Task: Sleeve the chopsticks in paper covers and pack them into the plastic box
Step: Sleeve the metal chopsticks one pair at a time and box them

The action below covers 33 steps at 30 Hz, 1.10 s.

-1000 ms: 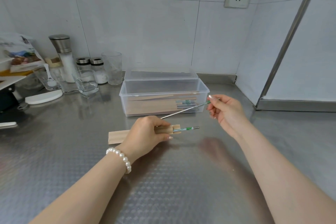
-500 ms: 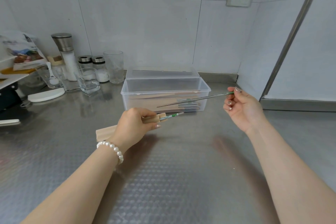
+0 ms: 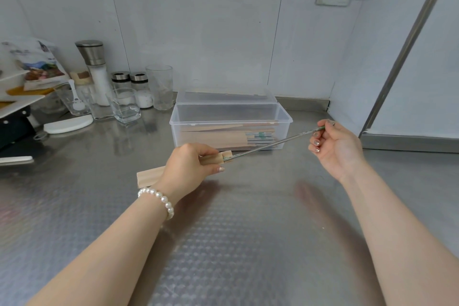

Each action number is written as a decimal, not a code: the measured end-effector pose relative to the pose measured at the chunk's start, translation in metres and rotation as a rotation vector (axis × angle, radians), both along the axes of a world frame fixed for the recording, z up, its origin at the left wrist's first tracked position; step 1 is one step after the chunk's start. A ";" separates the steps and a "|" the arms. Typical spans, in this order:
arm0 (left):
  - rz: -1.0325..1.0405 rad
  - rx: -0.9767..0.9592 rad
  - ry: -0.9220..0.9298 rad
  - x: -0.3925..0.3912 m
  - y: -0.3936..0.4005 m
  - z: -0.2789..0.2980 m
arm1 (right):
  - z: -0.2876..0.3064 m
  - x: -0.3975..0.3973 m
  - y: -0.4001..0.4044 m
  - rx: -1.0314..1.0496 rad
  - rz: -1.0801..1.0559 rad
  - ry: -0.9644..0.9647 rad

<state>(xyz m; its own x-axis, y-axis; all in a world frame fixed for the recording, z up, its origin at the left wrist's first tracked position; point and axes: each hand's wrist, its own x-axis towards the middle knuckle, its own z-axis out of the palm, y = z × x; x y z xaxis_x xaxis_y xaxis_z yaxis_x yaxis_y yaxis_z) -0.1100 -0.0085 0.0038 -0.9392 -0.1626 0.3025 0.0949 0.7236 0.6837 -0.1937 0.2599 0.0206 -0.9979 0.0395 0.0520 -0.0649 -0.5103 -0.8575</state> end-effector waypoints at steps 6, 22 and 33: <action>-0.009 0.010 0.003 0.000 0.001 -0.001 | -0.001 0.000 -0.002 -0.001 -0.014 0.000; -0.046 0.035 0.047 0.002 0.007 -0.001 | -0.010 0.006 -0.015 0.347 0.165 -0.115; -0.108 -0.009 0.088 0.002 0.015 -0.005 | -0.015 0.021 -0.043 0.562 0.455 -0.137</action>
<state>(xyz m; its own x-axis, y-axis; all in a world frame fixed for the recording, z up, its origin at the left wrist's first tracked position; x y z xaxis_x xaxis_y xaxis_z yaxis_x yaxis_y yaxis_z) -0.1081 0.0063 -0.0011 -0.9209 -0.0592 0.3852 0.2317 0.7117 0.6632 -0.1731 0.2167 0.0053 -0.9080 -0.3762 -0.1842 0.1755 0.0578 -0.9828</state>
